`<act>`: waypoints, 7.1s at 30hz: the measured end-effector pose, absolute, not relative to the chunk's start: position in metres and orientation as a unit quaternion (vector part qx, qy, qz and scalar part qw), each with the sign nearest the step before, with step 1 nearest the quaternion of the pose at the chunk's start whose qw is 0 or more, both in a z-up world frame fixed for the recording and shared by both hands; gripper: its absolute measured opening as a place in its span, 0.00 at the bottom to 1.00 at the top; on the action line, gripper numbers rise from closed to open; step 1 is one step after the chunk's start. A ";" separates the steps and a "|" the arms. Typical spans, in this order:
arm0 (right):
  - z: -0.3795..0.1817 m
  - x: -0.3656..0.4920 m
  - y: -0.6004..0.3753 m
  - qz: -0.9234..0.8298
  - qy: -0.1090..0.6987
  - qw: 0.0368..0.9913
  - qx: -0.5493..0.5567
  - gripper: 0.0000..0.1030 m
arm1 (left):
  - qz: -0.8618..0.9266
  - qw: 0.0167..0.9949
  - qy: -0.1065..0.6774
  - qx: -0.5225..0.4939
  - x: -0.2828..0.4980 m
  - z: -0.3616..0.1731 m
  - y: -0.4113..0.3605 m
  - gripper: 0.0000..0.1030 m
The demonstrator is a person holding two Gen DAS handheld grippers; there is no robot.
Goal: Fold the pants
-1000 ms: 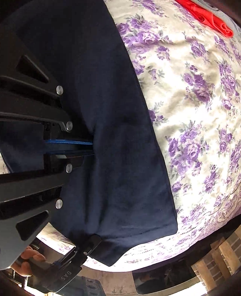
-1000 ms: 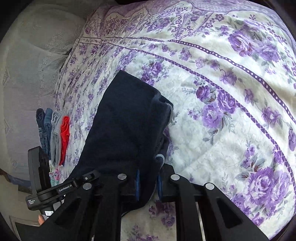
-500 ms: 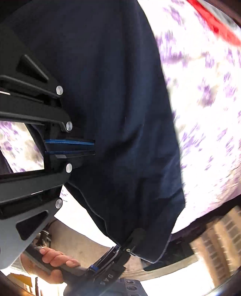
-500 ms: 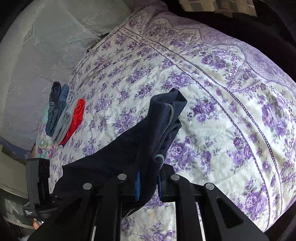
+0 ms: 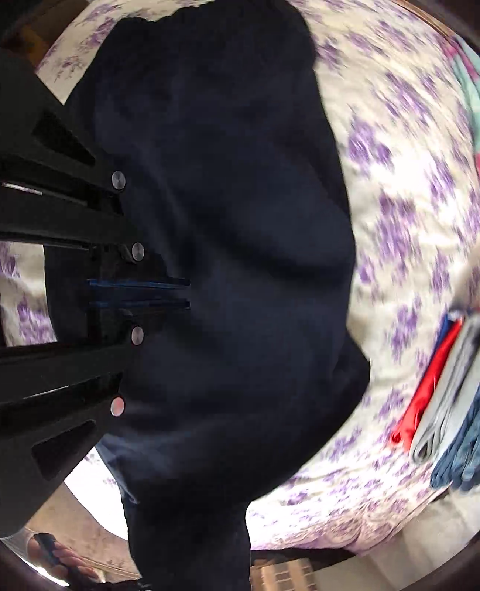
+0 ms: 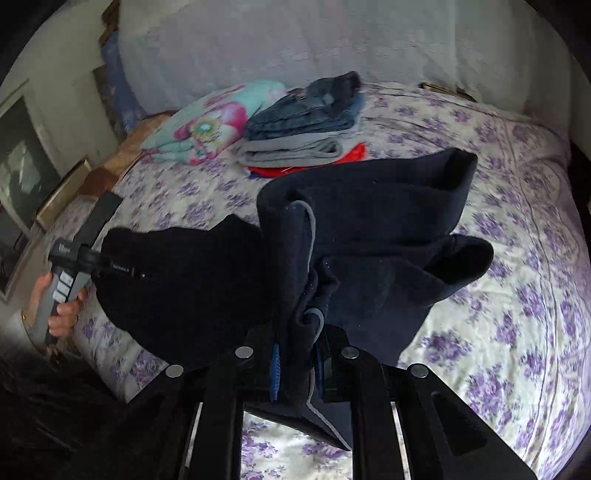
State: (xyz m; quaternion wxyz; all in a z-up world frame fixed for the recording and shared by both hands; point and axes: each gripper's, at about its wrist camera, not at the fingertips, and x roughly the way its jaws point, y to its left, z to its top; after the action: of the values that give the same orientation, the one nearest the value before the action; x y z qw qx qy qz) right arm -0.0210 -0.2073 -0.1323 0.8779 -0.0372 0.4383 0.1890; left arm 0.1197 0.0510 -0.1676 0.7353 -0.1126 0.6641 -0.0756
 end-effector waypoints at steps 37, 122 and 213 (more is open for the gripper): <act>-0.165 0.072 -0.218 0.073 0.556 0.828 -0.004 0.05 | -0.103 0.745 0.637 -0.168 0.106 -0.200 0.086 0.03; -0.125 0.038 -0.205 0.151 0.534 0.828 0.084 0.10 | -0.211 0.825 0.519 -0.077 0.070 -0.045 0.029 0.27; -0.123 0.046 -0.235 0.099 0.552 0.828 0.016 0.81 | -0.204 0.719 0.656 -0.107 0.094 -0.158 -0.010 0.75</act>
State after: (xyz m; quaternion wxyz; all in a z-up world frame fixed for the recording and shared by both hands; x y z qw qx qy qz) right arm 0.0461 -0.2350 -0.1227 0.8279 0.0160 0.5519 0.0986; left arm 0.0938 -0.0103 -0.1582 0.7186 -0.1074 0.6563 -0.2035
